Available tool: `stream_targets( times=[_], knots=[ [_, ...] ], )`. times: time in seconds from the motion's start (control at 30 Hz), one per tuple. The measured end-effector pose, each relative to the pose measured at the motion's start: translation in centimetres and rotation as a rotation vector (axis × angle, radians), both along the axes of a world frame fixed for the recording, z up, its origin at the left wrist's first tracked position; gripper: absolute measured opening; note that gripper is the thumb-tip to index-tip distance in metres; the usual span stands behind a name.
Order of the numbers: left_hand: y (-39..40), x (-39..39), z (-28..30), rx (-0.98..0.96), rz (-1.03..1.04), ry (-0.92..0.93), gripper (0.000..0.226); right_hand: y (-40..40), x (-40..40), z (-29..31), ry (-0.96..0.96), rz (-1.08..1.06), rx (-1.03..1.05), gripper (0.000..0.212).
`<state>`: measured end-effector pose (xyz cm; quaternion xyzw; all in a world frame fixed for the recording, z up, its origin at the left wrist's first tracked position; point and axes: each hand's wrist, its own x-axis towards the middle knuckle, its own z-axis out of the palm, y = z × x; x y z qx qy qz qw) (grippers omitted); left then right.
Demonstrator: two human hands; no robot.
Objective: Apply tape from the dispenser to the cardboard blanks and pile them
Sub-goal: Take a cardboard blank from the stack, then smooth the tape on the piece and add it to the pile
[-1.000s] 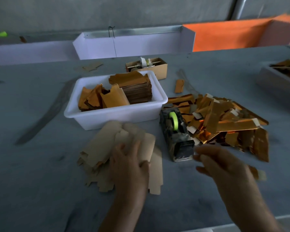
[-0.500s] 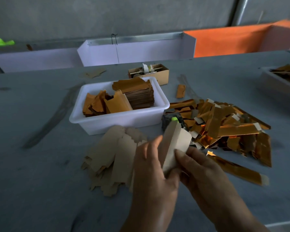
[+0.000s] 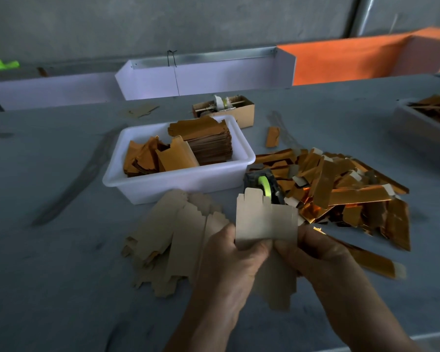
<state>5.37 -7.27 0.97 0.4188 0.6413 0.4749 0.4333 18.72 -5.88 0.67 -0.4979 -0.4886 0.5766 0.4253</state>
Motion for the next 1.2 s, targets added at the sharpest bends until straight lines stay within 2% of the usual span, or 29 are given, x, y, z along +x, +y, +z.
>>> stream_targets(
  times=[0.17, 0.33, 0.5, 0.57, 0.67, 0.77, 0.87, 0.93, 1.03, 1.2],
  knots=[
    [0.1, -0.2, -0.3, -0.020, 0.015, 0.016, 0.012, -0.3, 0.0, 0.0, -0.358, -0.119, 0.192, 0.010],
    [0.1, -0.5, -0.4, -0.012, 0.012, -0.008, 0.017, -0.9, -0.5, 0.1, -0.382, -0.085, 0.301, 0.014],
    [-0.2, 0.0, -0.2, 0.008, -0.060, -0.088, 0.006, -1.2, -1.2, 0.5, -0.188, 0.031, 0.279, 0.036],
    [-0.4, 0.0, -0.1, 0.026, -0.105, -0.106, 0.009, -1.0, -1.2, 0.4, -0.184, 0.017, 0.277, 0.031],
    [-0.5, -0.3, 0.1, 0.044, -0.207, -0.105, 0.016, -0.6, -0.9, 0.1, -0.175, 0.021, 0.231, 0.010],
    [-0.4, -0.7, 0.0, 0.049, -0.198, -0.077, 0.017, -0.7, -0.7, 0.2, -0.163, 0.017, 0.205, 0.008],
    [-0.6, -0.7, 0.1, -0.017, -0.258, -0.086, 0.017, -0.5, -0.2, -0.1, -0.193, -0.130, 0.169, 0.033],
    [-0.8, -0.7, 0.2, -0.070, -0.312, -0.078, 0.013, -0.4, 0.0, -0.1, -0.062, -0.119, 0.061, 0.039],
    [-0.9, -0.6, 0.0, -0.123, -0.262, -0.085, 0.006, -0.4, 0.1, 0.3, 0.148, -0.013, -0.096, 0.032],
    [-1.0, -0.1, -0.2, -0.077, -0.195, -0.040, 0.001, -0.4, 0.0, 0.0, 0.110, -0.063, -0.084, 0.015]
  ],
)
